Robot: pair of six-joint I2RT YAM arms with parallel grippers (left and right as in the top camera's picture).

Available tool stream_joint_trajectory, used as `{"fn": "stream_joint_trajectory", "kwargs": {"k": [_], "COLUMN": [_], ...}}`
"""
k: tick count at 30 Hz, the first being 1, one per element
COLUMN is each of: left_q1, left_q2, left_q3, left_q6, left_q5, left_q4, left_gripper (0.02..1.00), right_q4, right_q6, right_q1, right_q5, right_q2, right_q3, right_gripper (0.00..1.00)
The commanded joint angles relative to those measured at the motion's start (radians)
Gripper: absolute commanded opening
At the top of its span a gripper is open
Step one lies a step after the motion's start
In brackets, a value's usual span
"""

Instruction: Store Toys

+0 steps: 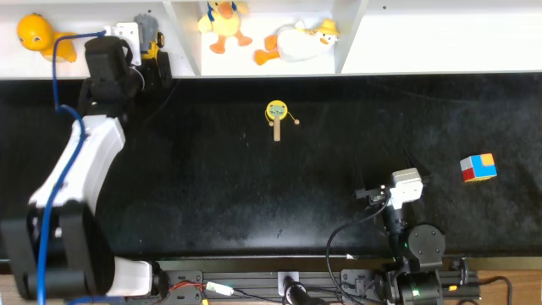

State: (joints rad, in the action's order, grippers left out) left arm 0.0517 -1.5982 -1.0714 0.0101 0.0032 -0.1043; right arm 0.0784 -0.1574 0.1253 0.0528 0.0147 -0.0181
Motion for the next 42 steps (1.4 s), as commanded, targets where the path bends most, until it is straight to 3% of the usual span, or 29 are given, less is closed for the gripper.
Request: {"fn": "stream_joint_trajectory", "kwargs": {"k": [1, 7, 10, 21, 32, 36, 39, 42], "left_q1": [-0.015, -0.091, -0.134, -0.171, -0.169, -0.132, -0.068, -0.016], "left_q2": [0.225, 0.487, 0.591, 0.706, 0.684, 0.801, 0.940, 1.077], "left_q3": [-0.031, -0.027, -0.013, 0.005, 0.044, 0.225, 0.426, 0.573], "left_q6": [-0.003, -0.009, -0.050, -0.053, -0.057, -0.072, -0.071, -0.113], "left_q5": [-0.006, -0.091, -0.086, -0.084, -0.075, -0.054, 0.016, 0.048], "left_q4": [-0.167, -0.533, -0.649, -0.858, -0.828, -0.566, -0.338, -0.243], "left_gripper": [1.000, 1.000, 0.998, 0.998, 0.998, 0.998, 0.998, 0.998], "right_q4": [-0.004, -0.004, -0.004, -0.004, -0.004, -0.004, -0.004, -0.004], "right_q6": [0.004, 0.004, 0.004, 0.004, 0.004, 0.004, 0.004, 0.004], "right_q1": [0.005, 0.005, 0.005, 0.005, 0.005, 0.005, 0.005, 0.005], "right_q5": [0.006, 0.006, 0.006, 0.005, 0.006, 0.006, 0.006, 0.005], "right_q2": [-0.009, -0.009, -0.009, -0.009, -0.009, -0.009, -0.009, -0.009], "right_q3": [0.013, 0.013, 0.013, 0.013, 0.013, 0.013, 0.013, 0.013], "right_gripper": [0.996, 0.996, 0.996, 0.996, 0.996, 0.993, 0.996, 0.996]}}
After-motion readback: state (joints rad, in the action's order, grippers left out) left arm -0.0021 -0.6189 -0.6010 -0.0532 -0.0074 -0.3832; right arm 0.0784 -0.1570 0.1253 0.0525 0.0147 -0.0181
